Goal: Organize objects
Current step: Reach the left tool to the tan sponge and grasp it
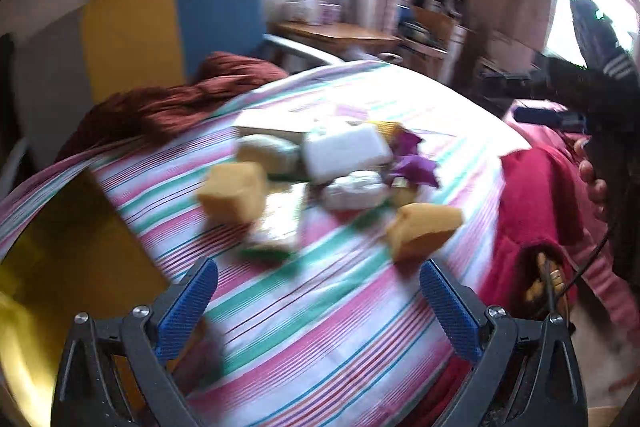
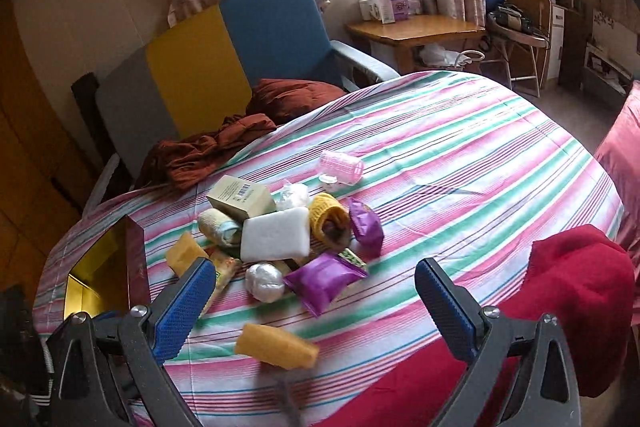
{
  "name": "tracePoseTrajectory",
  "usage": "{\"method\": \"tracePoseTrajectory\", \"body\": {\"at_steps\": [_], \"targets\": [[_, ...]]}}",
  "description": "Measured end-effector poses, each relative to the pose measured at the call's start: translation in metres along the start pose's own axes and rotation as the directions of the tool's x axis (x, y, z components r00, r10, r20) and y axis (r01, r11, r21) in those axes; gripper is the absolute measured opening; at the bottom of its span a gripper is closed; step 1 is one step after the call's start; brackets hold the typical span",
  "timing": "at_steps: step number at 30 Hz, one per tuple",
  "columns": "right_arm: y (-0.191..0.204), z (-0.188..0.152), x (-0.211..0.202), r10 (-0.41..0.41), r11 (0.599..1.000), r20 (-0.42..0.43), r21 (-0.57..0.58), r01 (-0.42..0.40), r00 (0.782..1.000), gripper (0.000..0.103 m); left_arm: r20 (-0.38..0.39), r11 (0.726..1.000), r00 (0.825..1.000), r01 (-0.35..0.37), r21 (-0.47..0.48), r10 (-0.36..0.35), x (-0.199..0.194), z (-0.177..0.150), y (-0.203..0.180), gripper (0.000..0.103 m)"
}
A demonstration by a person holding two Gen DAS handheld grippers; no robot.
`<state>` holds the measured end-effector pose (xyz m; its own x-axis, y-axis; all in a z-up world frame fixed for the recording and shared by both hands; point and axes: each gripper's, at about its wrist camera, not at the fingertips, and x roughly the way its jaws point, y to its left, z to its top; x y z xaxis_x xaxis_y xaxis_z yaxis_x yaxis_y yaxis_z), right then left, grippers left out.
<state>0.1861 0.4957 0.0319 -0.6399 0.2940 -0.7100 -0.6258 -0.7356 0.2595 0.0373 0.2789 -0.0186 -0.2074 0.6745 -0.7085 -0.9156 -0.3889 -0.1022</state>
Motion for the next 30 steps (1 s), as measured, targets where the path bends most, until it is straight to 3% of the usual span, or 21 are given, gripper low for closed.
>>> {"method": "tracePoseTrajectory", "body": {"at_steps": [8, 12, 16, 19, 21, 24, 30], "targets": [[-0.026, 0.003, 0.001, -0.018, 0.998, -0.012, 0.057, 0.018, 1.0, 0.102, -0.089, 0.983, 0.983, 0.168, 0.074, -0.162, 0.062, 0.016, -0.052, 0.094], [-0.033, 0.004, 0.012, -0.012, 0.999, -0.049, 0.035, 0.013, 0.999, 0.102, -0.123, 0.976, 0.973, 0.203, 0.078, -0.193, 0.084, 0.017, -0.068, 0.094], [-0.03, 0.009, 0.027, -0.009, 0.999, -0.107, -0.039, 0.004, 0.994, 0.102, -0.145, 0.974, 0.969, 0.213, 0.08, -0.2, 0.102, 0.018, -0.078, 0.09], [-0.023, 0.01, 0.043, 0.005, 0.997, -0.165, -0.081, -0.018, 0.986, 0.102, -0.168, 0.973, 0.962, 0.225, 0.056, -0.213, 0.113, 0.016, -0.079, 0.07], [-0.016, 0.01, 0.051, 0.01, 0.993, -0.187, -0.116, -0.032, 0.982, 0.102, -0.157, 0.972, 0.963, 0.229, 0.051, -0.219, 0.113, 0.013, -0.075, 0.066], [0.0, 0.008, 0.071, 0.004, 0.978, -0.243, -0.201, -0.054, 0.97, 0.102, -0.144, 0.97, 0.962, 0.241, 0.04, -0.233, 0.107, 0.009, -0.069, 0.064], [0.026, 0.0, 0.112, -0.086, 0.925, -0.353, -0.376, -0.057, 0.932, 0.102, -0.119, 0.974, 0.967, 0.227, -0.014, -0.227, 0.091, 0.0, -0.046, 0.064]]}}
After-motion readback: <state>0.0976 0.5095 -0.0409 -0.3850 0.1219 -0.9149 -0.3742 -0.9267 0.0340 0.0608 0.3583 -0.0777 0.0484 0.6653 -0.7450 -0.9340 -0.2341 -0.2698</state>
